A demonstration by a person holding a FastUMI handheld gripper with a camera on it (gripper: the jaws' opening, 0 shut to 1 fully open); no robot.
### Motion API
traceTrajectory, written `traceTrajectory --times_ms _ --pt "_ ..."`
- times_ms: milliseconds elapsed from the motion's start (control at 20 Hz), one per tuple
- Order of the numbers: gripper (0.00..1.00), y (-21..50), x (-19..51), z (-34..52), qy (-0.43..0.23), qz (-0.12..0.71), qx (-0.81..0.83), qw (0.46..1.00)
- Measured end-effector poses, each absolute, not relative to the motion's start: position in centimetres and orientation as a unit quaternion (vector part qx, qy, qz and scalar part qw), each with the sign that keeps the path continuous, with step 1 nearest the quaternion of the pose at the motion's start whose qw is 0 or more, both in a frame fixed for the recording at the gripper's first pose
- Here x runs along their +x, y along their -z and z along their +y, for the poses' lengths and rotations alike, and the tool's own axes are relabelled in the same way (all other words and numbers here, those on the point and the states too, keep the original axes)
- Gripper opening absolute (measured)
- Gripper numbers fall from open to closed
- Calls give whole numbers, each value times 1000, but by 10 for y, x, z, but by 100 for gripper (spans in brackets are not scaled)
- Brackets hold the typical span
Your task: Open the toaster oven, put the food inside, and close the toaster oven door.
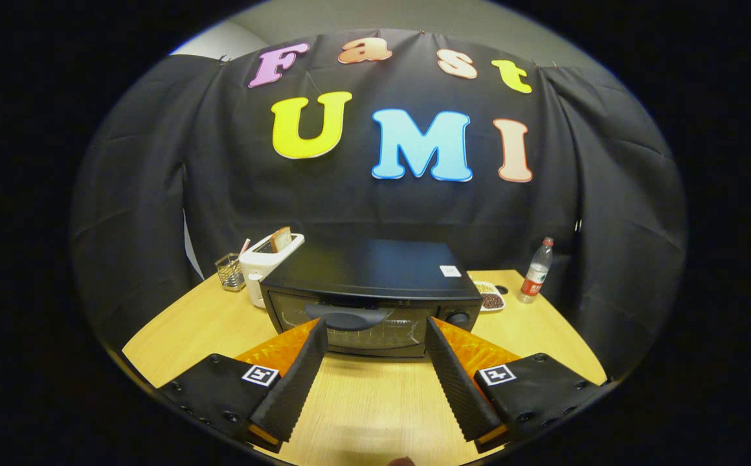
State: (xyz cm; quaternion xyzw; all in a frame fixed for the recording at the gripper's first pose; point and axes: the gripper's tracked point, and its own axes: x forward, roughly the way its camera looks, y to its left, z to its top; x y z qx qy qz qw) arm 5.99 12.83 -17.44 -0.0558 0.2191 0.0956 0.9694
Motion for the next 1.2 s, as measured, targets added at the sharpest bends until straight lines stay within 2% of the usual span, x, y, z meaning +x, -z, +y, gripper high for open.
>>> traceTrajectory --times_ms 300,600,1200 --pt "96 111 21 108 -100 182 -33 978" --pt "96 66 -6 73 -75 159 -10 984" --pt "96 1 -73 36 -42 69 1 997"
